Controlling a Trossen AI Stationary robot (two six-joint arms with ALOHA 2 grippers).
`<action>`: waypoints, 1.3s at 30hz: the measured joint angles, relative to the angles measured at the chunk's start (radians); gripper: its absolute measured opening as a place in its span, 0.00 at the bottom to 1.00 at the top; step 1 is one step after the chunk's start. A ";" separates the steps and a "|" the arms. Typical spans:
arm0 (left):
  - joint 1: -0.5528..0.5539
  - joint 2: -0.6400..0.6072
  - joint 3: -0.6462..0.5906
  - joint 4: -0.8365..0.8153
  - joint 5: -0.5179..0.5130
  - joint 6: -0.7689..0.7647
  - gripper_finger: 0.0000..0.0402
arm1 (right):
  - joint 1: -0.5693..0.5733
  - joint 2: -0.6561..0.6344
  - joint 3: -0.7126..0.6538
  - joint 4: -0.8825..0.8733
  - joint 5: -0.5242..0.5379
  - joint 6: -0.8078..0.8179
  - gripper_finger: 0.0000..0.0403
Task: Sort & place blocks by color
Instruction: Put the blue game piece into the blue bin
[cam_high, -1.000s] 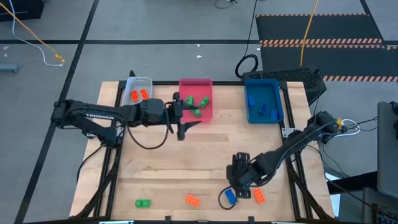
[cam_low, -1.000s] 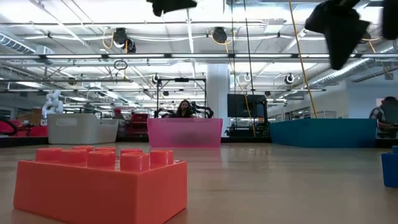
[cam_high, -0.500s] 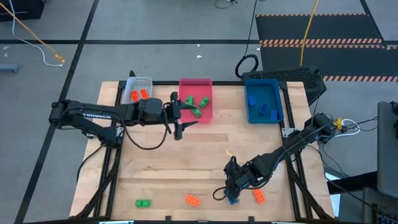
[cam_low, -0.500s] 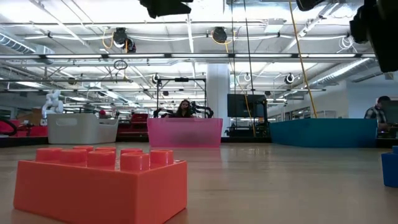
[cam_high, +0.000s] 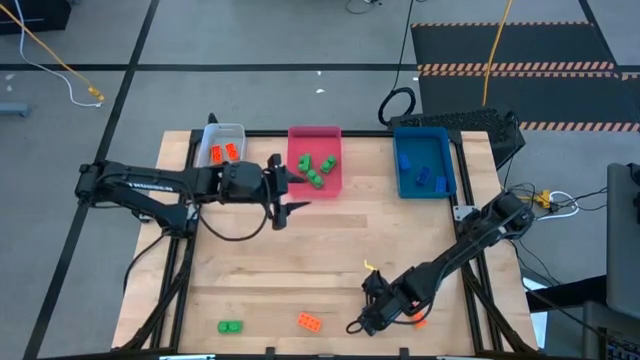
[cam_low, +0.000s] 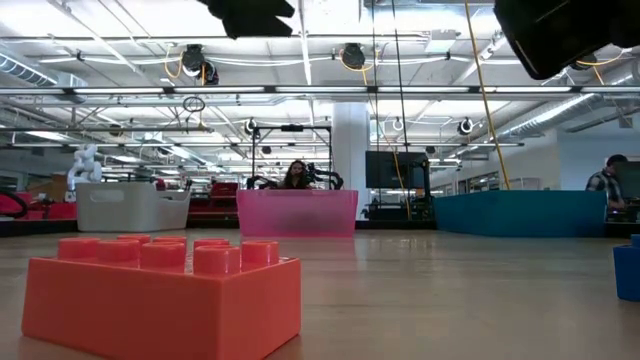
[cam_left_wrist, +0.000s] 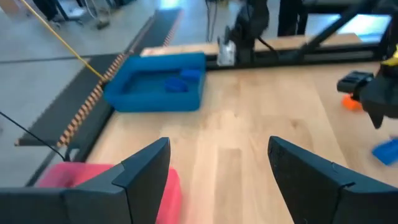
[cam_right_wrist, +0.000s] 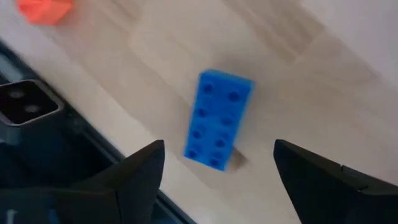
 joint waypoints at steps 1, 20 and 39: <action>-0.006 0.000 0.000 -0.016 0.001 -0.007 0.68 | 0.000 0.003 0.000 0.023 0.001 0.001 0.72; -0.138 -0.001 0.000 -0.154 0.000 -0.052 0.68 | -0.001 0.059 0.003 0.068 0.025 0.068 0.62; -0.166 -0.001 0.000 -0.173 -0.006 -0.076 0.68 | -0.087 -0.017 -0.005 -0.275 0.164 -0.124 0.62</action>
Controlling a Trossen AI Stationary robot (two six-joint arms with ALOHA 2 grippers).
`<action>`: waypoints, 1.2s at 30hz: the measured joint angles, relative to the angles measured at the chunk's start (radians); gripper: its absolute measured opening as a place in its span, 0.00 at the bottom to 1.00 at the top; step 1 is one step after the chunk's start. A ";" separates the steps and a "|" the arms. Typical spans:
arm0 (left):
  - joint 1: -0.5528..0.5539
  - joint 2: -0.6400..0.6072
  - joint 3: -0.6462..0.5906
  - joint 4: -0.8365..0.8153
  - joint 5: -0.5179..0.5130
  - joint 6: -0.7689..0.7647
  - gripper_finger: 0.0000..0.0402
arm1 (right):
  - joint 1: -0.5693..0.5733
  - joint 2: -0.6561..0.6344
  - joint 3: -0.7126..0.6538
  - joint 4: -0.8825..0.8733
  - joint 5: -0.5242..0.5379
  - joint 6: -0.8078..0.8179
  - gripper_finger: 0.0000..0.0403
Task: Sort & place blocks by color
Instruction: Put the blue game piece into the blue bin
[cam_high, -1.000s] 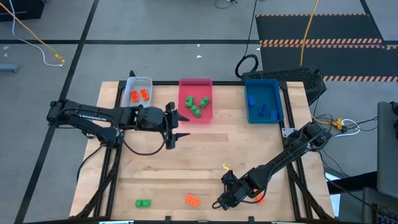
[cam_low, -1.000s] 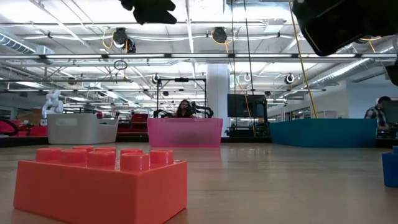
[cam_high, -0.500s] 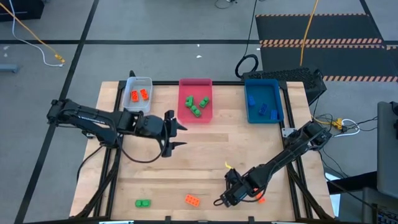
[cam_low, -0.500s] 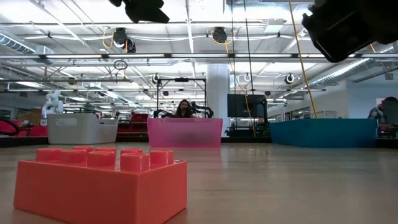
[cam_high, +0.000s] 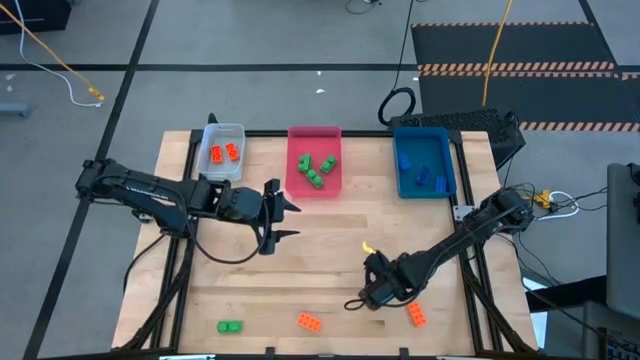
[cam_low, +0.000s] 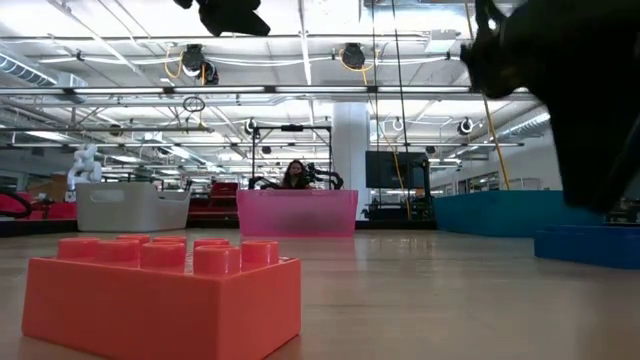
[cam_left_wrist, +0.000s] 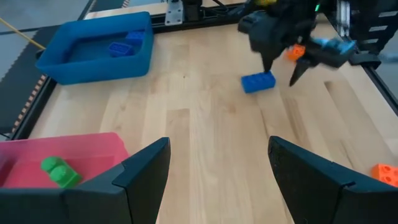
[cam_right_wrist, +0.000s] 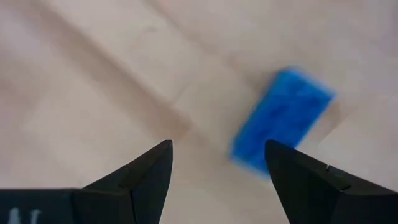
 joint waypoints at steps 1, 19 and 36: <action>0.000 0.000 0.000 -0.001 0.000 0.000 0.68 | 0.000 -0.014 0.002 -0.005 -0.005 0.001 0.62; -0.006 0.000 0.000 -0.019 0.000 -0.003 0.68 | -0.008 -0.055 0.004 -0.129 -0.005 0.234 0.62; -0.017 0.000 -0.001 -0.023 0.000 0.004 0.68 | -0.041 0.020 0.004 -0.150 0.048 0.266 0.62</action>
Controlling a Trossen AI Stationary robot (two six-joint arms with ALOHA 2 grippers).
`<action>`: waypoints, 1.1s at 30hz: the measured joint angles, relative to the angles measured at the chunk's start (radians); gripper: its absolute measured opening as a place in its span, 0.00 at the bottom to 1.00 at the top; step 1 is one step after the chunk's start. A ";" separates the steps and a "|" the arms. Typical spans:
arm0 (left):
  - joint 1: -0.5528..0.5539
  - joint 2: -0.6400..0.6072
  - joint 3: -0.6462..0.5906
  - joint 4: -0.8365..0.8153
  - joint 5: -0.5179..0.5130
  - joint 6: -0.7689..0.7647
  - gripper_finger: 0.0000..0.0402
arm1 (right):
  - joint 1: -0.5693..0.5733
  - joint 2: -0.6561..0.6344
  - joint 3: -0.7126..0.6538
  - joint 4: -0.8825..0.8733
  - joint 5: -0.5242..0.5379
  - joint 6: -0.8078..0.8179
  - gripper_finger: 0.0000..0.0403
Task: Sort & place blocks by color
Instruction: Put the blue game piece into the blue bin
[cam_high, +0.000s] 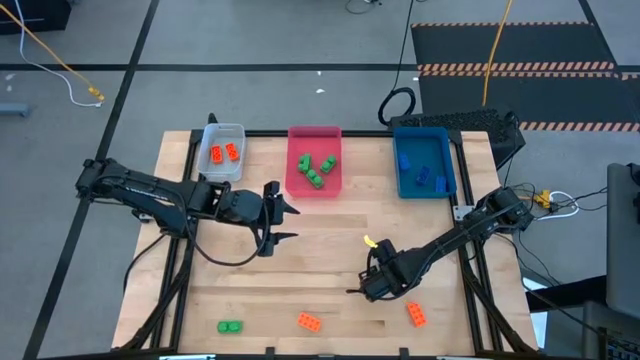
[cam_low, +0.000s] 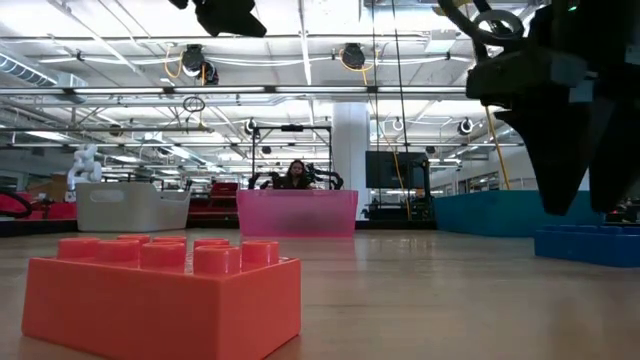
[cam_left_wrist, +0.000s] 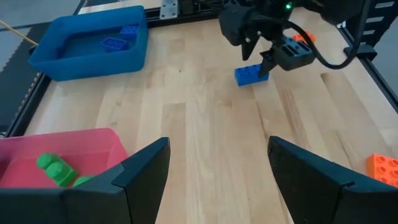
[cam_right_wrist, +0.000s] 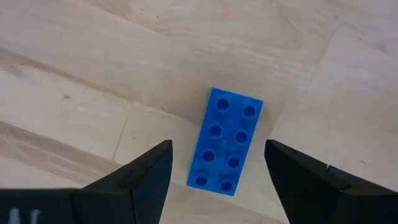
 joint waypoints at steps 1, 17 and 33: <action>0.000 0.000 0.000 -0.002 0.000 0.000 0.68 | -0.003 0.000 -0.005 0.008 -0.001 0.000 0.62; 0.000 0.000 0.000 -0.011 0.000 0.003 0.68 | -0.006 -0.003 -0.169 0.169 -0.038 0.018 0.62; 0.000 0.000 0.000 -0.019 0.000 0.002 0.68 | -0.026 -0.016 -0.174 0.078 -0.059 -0.142 0.34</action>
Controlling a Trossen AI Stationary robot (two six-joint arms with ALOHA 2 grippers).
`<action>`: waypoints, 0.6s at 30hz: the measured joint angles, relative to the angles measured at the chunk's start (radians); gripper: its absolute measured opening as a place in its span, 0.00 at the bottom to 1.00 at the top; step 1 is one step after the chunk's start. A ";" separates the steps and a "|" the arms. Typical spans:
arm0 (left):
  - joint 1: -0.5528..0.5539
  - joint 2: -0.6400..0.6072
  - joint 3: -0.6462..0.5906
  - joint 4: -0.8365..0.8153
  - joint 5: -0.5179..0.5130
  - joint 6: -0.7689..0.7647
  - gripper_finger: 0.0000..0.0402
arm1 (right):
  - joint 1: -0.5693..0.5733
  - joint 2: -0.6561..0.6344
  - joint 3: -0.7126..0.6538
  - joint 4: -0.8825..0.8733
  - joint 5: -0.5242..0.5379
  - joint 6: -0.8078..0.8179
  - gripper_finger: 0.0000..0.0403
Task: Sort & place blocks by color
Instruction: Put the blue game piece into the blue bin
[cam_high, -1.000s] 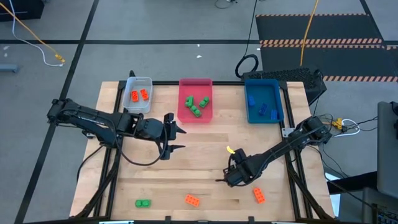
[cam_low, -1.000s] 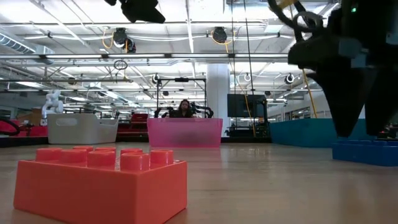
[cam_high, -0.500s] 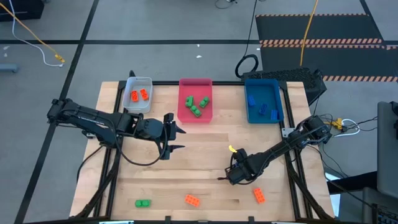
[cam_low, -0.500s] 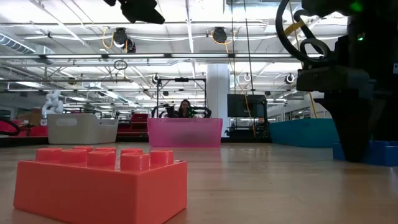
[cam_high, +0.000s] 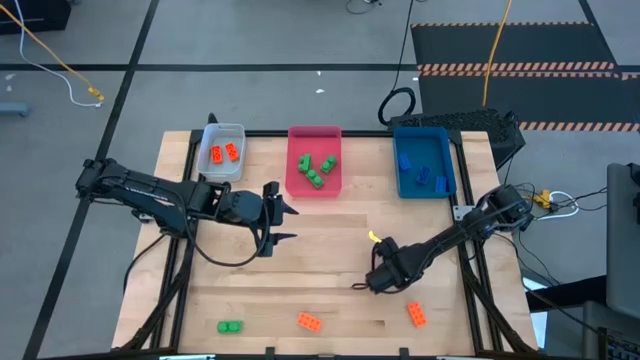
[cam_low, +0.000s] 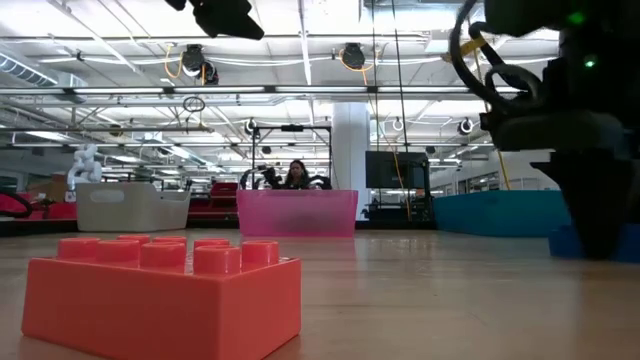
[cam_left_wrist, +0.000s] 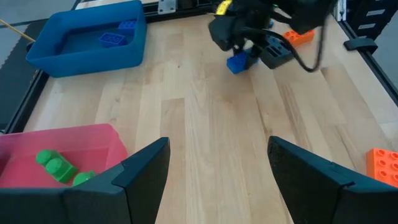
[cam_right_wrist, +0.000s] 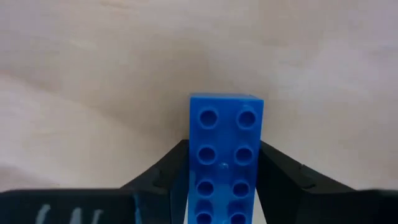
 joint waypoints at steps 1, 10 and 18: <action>0.000 0.000 0.000 0.000 0.000 0.000 0.68 | -0.008 -0.012 -0.002 -0.026 0.001 -0.015 0.34; 0.002 0.000 0.000 -0.004 0.000 0.005 0.68 | -0.145 -0.233 -0.003 -0.266 0.237 -0.118 0.34; 0.002 0.000 0.000 0.008 0.000 0.006 0.68 | -0.424 -0.443 -0.002 -0.438 0.395 -0.319 0.34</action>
